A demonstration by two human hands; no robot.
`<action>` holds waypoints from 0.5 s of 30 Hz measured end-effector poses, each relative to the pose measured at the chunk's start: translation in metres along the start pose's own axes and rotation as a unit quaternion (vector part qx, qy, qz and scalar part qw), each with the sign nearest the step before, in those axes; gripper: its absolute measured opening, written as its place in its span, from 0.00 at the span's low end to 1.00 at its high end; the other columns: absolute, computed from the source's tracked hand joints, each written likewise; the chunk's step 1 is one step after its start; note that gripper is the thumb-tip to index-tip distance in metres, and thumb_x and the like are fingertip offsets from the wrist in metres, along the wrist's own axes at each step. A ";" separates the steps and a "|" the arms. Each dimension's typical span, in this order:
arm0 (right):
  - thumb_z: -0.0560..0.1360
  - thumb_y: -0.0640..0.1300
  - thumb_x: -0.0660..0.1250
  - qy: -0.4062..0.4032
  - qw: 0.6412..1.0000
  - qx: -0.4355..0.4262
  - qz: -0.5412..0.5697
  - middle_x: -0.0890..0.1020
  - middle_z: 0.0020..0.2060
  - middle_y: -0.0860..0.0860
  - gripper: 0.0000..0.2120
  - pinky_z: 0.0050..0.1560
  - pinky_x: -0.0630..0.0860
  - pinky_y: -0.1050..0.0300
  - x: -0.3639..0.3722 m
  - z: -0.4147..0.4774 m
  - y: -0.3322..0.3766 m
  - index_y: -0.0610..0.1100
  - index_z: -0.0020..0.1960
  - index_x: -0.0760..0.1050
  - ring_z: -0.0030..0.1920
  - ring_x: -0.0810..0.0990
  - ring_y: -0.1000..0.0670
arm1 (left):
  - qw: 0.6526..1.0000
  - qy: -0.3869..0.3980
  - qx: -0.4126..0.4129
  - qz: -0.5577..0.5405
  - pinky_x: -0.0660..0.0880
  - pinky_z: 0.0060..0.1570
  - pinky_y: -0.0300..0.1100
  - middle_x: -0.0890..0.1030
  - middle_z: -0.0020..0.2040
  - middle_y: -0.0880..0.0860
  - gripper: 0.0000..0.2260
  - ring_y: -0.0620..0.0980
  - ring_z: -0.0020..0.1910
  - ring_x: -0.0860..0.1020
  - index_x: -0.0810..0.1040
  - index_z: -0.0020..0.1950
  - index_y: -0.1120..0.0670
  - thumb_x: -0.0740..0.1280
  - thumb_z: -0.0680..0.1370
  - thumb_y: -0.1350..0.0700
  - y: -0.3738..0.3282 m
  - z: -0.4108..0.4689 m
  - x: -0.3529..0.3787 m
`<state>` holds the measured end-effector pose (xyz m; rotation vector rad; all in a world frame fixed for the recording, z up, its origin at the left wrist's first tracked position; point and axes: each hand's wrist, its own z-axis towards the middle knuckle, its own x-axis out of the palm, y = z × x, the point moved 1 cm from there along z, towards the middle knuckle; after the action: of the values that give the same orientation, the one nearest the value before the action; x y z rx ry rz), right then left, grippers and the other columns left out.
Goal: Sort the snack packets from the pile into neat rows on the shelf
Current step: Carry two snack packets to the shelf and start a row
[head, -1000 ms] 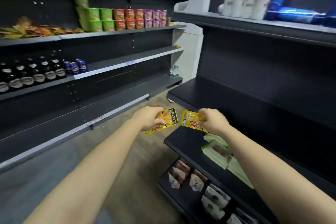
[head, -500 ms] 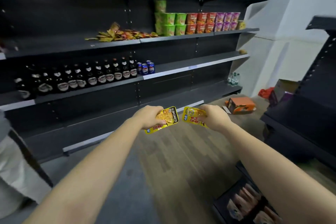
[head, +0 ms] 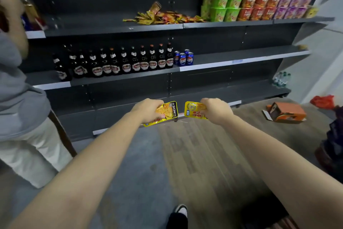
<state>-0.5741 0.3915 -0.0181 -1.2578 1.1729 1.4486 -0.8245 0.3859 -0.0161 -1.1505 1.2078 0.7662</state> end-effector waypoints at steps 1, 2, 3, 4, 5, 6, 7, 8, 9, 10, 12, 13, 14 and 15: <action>0.77 0.46 0.64 0.001 1.000 -0.006 -0.002 0.81 0.49 0.47 0.09 0.42 0.70 0.53 0.003 0.015 0.003 0.46 0.55 0.73 0.48 0.78 0.43 | 1.000 -0.001 -0.008 -0.003 0.64 0.36 0.44 0.73 0.37 0.47 0.11 0.52 0.42 0.72 0.68 0.43 0.48 0.69 0.75 0.47 0.010 0.007 -0.002; 0.77 0.47 0.64 0.004 1.000 -0.013 -0.002 0.81 0.49 0.48 0.09 0.42 0.70 0.53 0.005 0.031 0.006 0.46 0.55 0.73 0.48 0.78 0.43 | 1.000 -0.002 -0.015 -0.004 0.64 0.36 0.44 0.73 0.38 0.47 0.11 0.52 0.42 0.73 0.68 0.43 0.48 0.69 0.75 0.47 0.019 0.016 -0.004; 0.77 0.47 0.64 0.008 1.000 -0.019 -0.001 0.81 0.49 0.48 0.09 0.42 0.70 0.53 0.007 0.047 0.009 0.47 0.56 0.73 0.49 0.78 0.43 | 1.000 -0.003 -0.022 -0.002 0.65 0.36 0.43 0.74 0.38 0.47 0.11 0.52 0.42 0.73 0.68 0.44 0.47 0.69 0.75 0.47 0.028 0.025 -0.007; 0.77 0.47 0.64 0.011 1.000 -0.026 0.000 0.81 0.49 0.47 0.09 0.42 0.69 0.54 0.008 0.065 0.013 0.47 0.56 0.73 0.50 0.78 0.43 | 1.000 -0.004 -0.028 0.003 0.66 0.36 0.43 0.74 0.39 0.48 0.11 0.53 0.43 0.74 0.68 0.44 0.47 0.69 0.75 0.46 0.038 0.035 -0.010; 0.77 0.47 0.64 0.013 0.999 -0.032 0.001 0.81 0.50 0.47 0.09 0.43 0.69 0.54 0.009 0.083 0.016 0.47 0.57 0.73 0.51 0.78 0.42 | 0.999 -0.006 -0.033 0.010 0.67 0.36 0.44 0.74 0.40 0.48 0.11 0.53 0.43 0.74 0.68 0.44 0.47 0.69 0.76 0.46 0.047 0.045 -0.014; 0.77 0.47 0.64 0.015 0.999 -0.039 0.001 0.81 0.51 0.47 0.09 0.43 0.69 0.54 0.008 0.102 0.019 0.47 0.57 0.73 0.51 0.78 0.42 | 0.999 -0.007 -0.040 0.017 0.68 0.37 0.44 0.75 0.40 0.49 0.11 0.53 0.44 0.75 0.68 0.45 0.48 0.69 0.76 0.46 0.056 0.056 -0.019; 0.77 0.46 0.63 0.017 0.999 -0.047 0.003 0.81 0.51 0.47 0.10 0.43 0.68 0.54 0.006 0.121 0.023 0.47 0.57 0.73 0.52 0.78 0.42 | 0.999 -0.007 -0.048 0.024 0.68 0.37 0.44 0.74 0.40 0.49 0.11 0.53 0.44 0.75 0.68 0.45 0.48 0.68 0.76 0.46 0.065 0.068 -0.025; 0.77 0.46 0.63 0.017 0.998 -0.055 0.006 0.81 0.52 0.47 0.11 0.43 0.68 0.54 0.004 0.141 0.026 0.47 0.58 0.73 0.52 0.78 0.42 | 0.998 -0.009 -0.055 0.031 0.68 0.37 0.44 0.74 0.40 0.49 0.11 0.53 0.44 0.75 0.68 0.45 0.48 0.68 0.76 0.46 0.074 0.080 -0.032; 0.77 0.46 0.63 0.015 0.998 -0.063 0.009 0.80 0.52 0.47 0.11 0.43 0.68 0.54 0.001 0.160 0.029 0.47 0.59 0.72 0.53 0.78 0.42 | 0.997 -0.011 -0.063 0.038 0.68 0.38 0.44 0.74 0.40 0.49 0.11 0.53 0.44 0.75 0.68 0.46 0.49 0.68 0.76 0.46 0.082 0.092 -0.039; 0.77 0.46 0.63 0.011 0.997 -0.071 0.011 0.81 0.52 0.46 0.12 0.43 0.68 0.54 -0.002 0.178 0.031 0.47 0.60 0.73 0.53 0.78 0.42 | 0.996 -0.014 -0.070 0.045 0.67 0.38 0.44 0.74 0.41 0.49 0.11 0.54 0.45 0.75 0.68 0.46 0.49 0.68 0.76 0.46 0.090 0.105 -0.046; 0.76 0.46 0.63 0.001 0.996 -0.088 0.013 0.81 0.51 0.46 0.12 0.43 0.68 0.54 -0.008 0.210 0.035 0.47 0.59 0.73 0.52 0.78 0.41 | 0.994 -0.028 -0.081 0.060 0.67 0.38 0.44 0.74 0.42 0.50 0.11 0.55 0.47 0.75 0.70 0.50 0.51 0.67 0.76 0.46 0.105 0.126 -0.058; 0.76 0.46 0.63 -0.001 0.995 -0.094 0.014 0.81 0.50 0.46 0.11 0.42 0.68 0.54 -0.010 0.226 0.035 0.47 0.58 0.73 0.52 0.78 0.41 | 0.993 -0.036 -0.087 0.066 0.67 0.39 0.44 0.74 0.42 0.50 0.11 0.55 0.47 0.75 0.71 0.52 0.51 0.67 0.77 0.46 0.112 0.136 -0.063; 0.76 0.46 0.63 -0.001 0.995 -0.099 0.014 0.81 0.49 0.46 0.10 0.42 0.68 0.54 -0.012 0.240 0.035 0.47 0.57 0.73 0.51 0.78 0.42 | 0.992 -0.041 -0.094 0.068 0.67 0.39 0.45 0.74 0.42 0.50 0.12 0.54 0.47 0.75 0.72 0.54 0.52 0.67 0.77 0.47 0.119 0.145 -0.066; 0.76 0.46 0.62 0.000 0.995 -0.102 0.015 0.81 0.49 0.46 0.10 0.42 0.69 0.53 -0.013 0.253 0.036 0.47 0.57 0.73 0.50 0.79 0.42 | 0.992 -0.043 -0.101 0.069 0.68 0.39 0.45 0.74 0.43 0.50 0.13 0.54 0.46 0.74 0.72 0.56 0.52 0.67 0.77 0.47 0.125 0.153 -0.068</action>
<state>-0.6533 0.6329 0.0108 -1.3841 1.0680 1.6223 -0.9093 0.5755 0.0110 -1.1934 1.1671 1.0519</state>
